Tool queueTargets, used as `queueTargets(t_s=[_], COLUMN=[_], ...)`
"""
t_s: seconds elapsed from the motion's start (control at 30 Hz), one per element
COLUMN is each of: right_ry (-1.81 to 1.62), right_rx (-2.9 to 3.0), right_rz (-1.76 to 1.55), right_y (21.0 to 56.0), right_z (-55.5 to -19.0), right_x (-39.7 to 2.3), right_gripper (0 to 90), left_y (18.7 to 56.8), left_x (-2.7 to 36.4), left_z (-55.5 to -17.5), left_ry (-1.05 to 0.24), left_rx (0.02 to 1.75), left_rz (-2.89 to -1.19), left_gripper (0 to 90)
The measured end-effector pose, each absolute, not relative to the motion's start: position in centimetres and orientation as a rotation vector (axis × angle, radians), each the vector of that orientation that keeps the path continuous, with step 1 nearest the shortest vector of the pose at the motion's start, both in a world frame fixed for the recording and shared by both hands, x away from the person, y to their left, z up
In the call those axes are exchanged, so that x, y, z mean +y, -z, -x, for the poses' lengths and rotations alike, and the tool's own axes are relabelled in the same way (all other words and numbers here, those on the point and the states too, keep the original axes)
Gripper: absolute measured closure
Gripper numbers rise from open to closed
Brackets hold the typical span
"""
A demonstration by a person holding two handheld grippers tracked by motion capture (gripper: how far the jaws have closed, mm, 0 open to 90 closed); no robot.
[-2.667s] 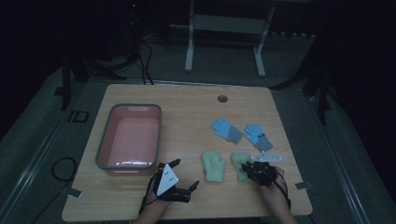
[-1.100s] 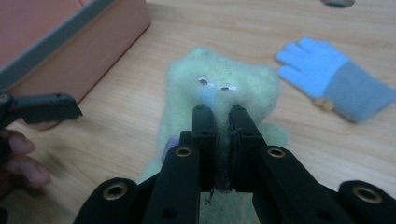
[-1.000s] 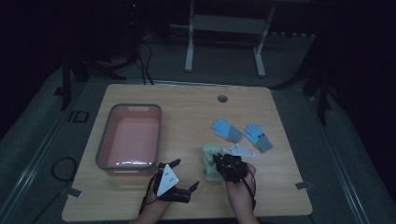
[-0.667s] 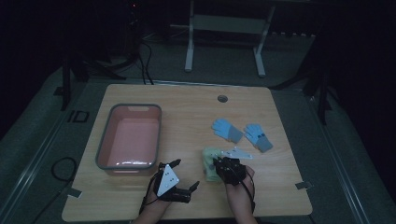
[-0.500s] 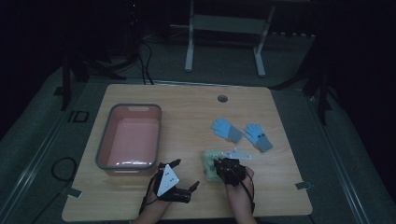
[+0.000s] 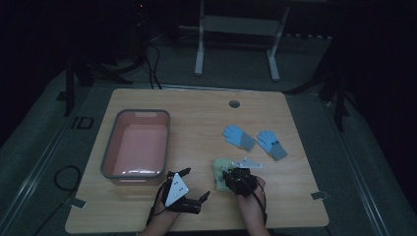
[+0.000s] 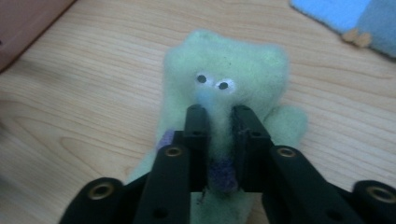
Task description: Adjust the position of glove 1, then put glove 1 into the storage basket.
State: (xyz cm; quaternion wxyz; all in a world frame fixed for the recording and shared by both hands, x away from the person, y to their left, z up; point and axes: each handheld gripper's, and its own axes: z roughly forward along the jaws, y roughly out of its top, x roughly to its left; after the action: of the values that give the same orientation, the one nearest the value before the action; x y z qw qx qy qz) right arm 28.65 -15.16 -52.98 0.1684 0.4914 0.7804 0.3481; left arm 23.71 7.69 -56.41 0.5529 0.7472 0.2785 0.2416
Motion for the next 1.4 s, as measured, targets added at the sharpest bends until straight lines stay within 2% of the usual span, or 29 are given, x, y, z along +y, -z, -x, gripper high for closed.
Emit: queueTargets(t_s=[0.07,0.1,0.17,0.2,0.3,0.33,0.37,0.4,0.43,0.53,0.57,0.77,0.93,1.23,1.4], right_ry=[-0.998,-1.017,-1.036,-1.036,-1.095,-1.095,-1.110,-1.110,-1.163,-1.202,-1.263,-1.390,-1.373,-1.355,-1.354], right_rx=[2.226,2.235,2.252,2.252,2.282,2.282,2.308,2.308,2.347,2.359,2.365,2.365,2.393,2.508,2.515], right_rz=[-1.390,-1.378,-1.361,-1.361,-1.321,-1.321,-1.311,-1.311,-1.305,-1.286,-1.236,-1.150,-1.041,-1.073,-1.043], right_y=[52.8,52.4,52.0,52.0,51.4,51.4,51.2,51.2,51.0,50.8,50.6,50.2,50.2,50.8,50.8], right_z=[-28.6,-28.6,-28.6,-28.6,-29.1,-29.1,-29.6,-29.6,-30.1,-30.5,-30.9,-32.0,-32.7,-33.5,-33.5], right_x=[-15.3,-15.7,-16.2,-16.2,-17.4,-17.4,-18.0,-18.0,-18.6,-19.0,-19.3,-20.2,-20.7,-22.2,-22.2], right_gripper=[71.5,63.8,54.6,54.6,37.3,37.3,28.7,28.7,20.8,18.6,15.1,14.9,14.4,12.1,11.8], left_y=[56.4,56.4,56.4,56.4,56.4,56.4,56.4,56.4,56.4,56.4,56.4,56.4,56.1,54.2,53.7], left_x=[7.7,7.6,7.6,7.6,7.3,7.3,7.0,7.0,7.0,6.9,6.8,6.9,6.8,6.4,5.5], left_z=[-23.7,-23.7,-23.6,-23.6,-23.4,-23.4,-23.4,-23.4,-23.4,-23.4,-23.5,-23.5,-23.9,-24.4,-24.4], left_ry=[-0.571,-0.569,-0.575,-0.575,-0.599,-0.599,-0.613,-0.613,-0.606,-0.610,-0.598,-0.636,-0.575,-0.341,-0.380], left_rx=[0.652,0.645,0.639,0.639,0.625,0.625,0.637,0.637,0.614,0.610,0.602,0.570,0.572,0.558,0.501], left_rz=[-1.770,-1.776,-1.768,-1.768,-1.771,-1.771,-1.788,-1.788,-1.796,-1.806,-1.818,-1.848,-1.906,-1.965,-2.000], left_gripper=[2.2,2.2,2.2,2.2,2.2,2.2,2.2,2.2,2.2,2.2,2.2,2.2,2.2,2.2,2.2])
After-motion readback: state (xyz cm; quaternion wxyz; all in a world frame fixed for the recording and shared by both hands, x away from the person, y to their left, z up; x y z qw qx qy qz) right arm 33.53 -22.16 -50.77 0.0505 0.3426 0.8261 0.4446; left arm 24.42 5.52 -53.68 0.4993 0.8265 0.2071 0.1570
